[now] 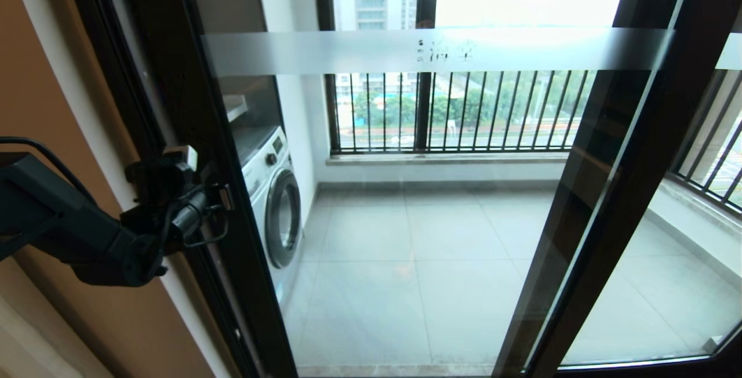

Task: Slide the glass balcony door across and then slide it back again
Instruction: Close the slid door

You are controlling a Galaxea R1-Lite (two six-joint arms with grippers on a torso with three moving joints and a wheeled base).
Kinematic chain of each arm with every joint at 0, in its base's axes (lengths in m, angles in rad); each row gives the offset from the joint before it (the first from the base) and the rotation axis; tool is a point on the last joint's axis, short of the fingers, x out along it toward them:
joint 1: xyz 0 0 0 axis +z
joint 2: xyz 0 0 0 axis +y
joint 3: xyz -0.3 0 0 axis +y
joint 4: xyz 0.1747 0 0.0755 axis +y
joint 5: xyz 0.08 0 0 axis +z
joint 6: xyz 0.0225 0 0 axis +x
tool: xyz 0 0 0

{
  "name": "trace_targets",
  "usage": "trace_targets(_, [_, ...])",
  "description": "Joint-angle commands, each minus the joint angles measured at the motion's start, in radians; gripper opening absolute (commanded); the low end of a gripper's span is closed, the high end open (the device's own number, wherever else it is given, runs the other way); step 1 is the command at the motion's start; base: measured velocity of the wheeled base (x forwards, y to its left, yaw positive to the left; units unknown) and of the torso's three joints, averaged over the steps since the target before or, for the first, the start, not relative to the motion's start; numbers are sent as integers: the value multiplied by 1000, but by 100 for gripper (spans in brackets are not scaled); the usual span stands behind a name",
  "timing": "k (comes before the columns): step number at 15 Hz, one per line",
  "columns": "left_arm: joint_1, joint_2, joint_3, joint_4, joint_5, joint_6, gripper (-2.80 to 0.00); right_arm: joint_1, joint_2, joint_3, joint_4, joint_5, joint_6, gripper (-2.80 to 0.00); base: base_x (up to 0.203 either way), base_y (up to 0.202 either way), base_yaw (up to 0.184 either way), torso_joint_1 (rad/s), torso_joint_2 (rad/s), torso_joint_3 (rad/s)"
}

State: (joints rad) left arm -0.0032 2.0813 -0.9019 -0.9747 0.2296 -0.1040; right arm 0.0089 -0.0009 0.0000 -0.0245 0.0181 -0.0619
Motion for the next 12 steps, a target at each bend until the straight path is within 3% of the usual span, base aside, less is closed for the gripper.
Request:
trace_targets(1, [19,16,0,-1,-2,0,-280,0,1,12,0,0,-1,-280,0,0,0,0,0,0])
trace_targets(12, [114,56,-51,-1,-29,8,-280,0,1,12,0,0,-1,-280,0,0,0,0,0,0])
